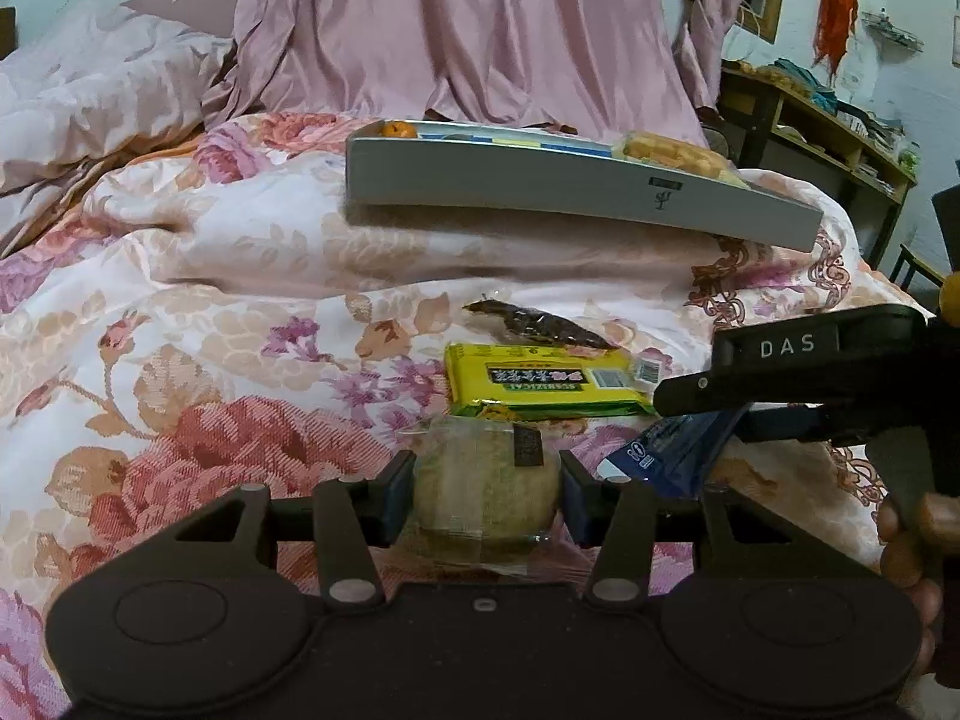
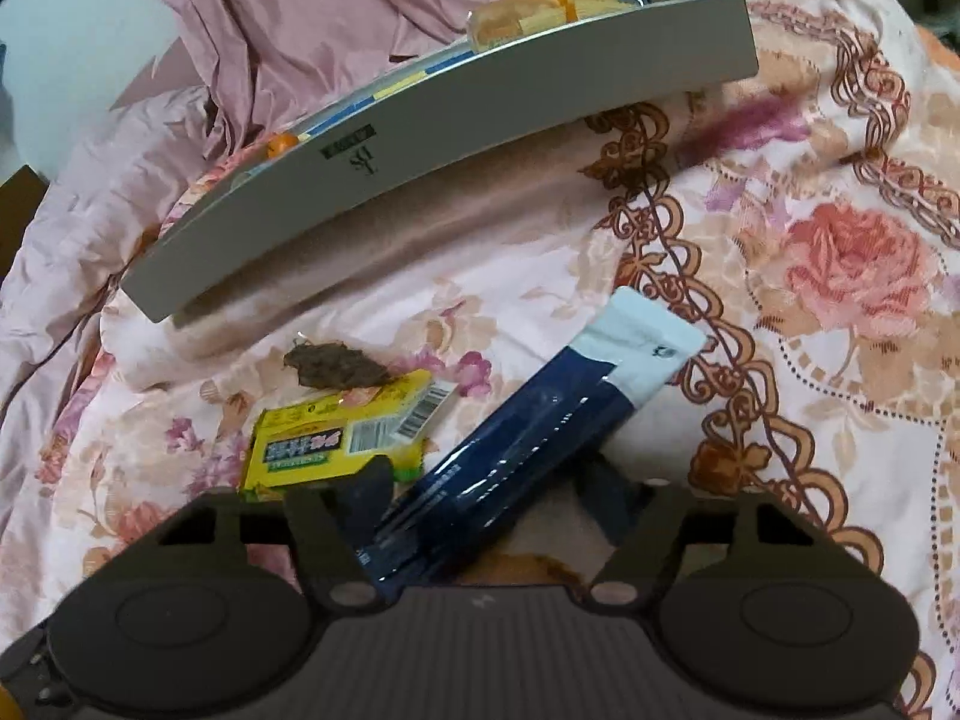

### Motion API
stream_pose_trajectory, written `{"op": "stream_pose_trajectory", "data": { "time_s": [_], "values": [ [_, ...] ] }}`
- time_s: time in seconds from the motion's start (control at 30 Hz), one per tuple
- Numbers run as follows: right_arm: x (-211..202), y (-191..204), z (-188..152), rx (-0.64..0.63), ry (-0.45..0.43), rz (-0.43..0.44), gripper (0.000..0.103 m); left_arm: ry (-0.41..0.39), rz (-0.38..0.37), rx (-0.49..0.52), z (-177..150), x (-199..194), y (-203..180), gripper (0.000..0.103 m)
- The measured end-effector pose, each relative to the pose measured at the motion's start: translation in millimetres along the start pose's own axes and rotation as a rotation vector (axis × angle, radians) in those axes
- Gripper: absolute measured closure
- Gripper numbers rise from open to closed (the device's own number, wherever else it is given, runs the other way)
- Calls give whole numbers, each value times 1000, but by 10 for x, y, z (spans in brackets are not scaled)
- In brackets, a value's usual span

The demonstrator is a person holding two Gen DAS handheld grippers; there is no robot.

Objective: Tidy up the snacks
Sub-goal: 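Grasp the blue stick packet with the right tool while the left tool lifts the cake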

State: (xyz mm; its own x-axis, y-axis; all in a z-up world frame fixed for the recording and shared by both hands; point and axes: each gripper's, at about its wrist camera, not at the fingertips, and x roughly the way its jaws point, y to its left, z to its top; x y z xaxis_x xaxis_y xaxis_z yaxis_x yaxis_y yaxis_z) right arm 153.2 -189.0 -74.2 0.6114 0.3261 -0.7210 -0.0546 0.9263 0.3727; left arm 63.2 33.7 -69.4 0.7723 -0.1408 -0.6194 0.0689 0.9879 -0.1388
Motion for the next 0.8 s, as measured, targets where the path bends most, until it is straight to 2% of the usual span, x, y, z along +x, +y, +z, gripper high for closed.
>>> {"op": "stream_pose_trajectory", "data": {
  "time_s": [0.1,0.2,0.27,0.33,0.43,0.6,0.73,0.8],
  "values": [
    [18,4,-6,-19,-5,-1,34,10,-8,-8,-7,15,-2,51],
    [49,122,-27,-134,-14,-41,34,13,-8,2,-17,17,-15,51],
    [45,161,-63,-199,-27,-52,44,14,-2,-1,-20,14,1,51],
    [-12,149,-77,-229,-30,-51,65,17,3,-13,-23,16,28,51],
    [-110,52,-83,-258,-17,-23,73,21,-5,-27,-17,28,39,51],
    [-335,-90,-119,-279,-2,27,78,14,-19,-25,-11,13,17,52],
    [-355,-45,-182,-353,18,-8,75,14,-20,-22,-12,12,13,52],
    [-318,-33,-150,-332,26,-13,73,14,-21,-22,-13,10,11,52]
  ]
}}
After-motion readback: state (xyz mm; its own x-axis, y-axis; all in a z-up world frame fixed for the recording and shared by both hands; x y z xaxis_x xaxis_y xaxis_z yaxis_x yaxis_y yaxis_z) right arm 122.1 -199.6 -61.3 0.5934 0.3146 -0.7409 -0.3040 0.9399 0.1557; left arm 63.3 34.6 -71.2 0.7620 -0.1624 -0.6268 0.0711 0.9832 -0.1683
